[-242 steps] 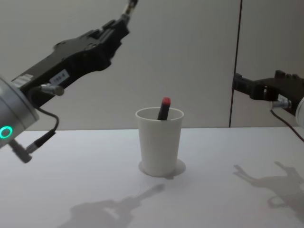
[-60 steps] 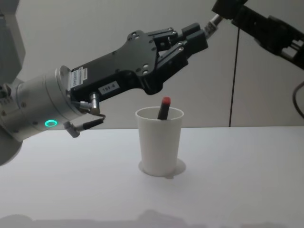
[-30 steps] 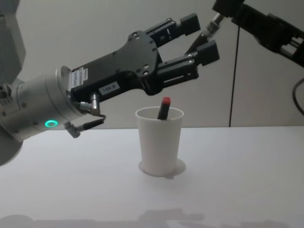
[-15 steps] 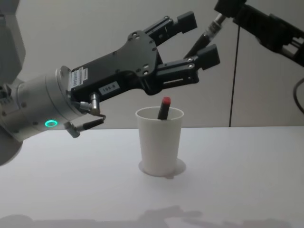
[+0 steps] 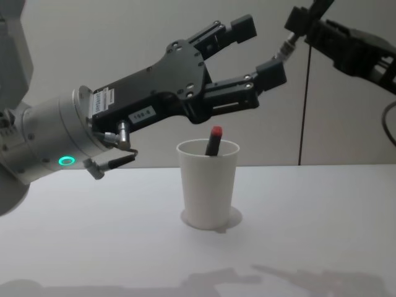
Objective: Place the pen into the pen holder.
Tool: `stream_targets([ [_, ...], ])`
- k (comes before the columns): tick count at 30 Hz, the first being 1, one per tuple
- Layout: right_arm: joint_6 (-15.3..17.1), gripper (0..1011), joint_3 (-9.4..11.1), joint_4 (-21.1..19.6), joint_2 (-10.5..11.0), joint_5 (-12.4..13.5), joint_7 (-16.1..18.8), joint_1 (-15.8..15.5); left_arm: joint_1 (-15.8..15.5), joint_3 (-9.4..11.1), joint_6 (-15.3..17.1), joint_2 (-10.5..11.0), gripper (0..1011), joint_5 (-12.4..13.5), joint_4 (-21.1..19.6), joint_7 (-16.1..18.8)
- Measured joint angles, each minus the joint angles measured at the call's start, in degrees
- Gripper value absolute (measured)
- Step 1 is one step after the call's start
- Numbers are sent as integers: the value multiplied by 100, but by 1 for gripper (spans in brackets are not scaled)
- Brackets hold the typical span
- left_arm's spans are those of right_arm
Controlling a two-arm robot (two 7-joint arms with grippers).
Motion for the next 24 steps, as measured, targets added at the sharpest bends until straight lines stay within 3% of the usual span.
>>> stream_targets([
  [14,82,144,-32,73,-117,-826,-1194,106,0,0,0,0,1004,0,0,0],
  [24,194,144,-105,610,-421,-1550,-2045,531,0,0,0,0,1004,0,0,0],
])
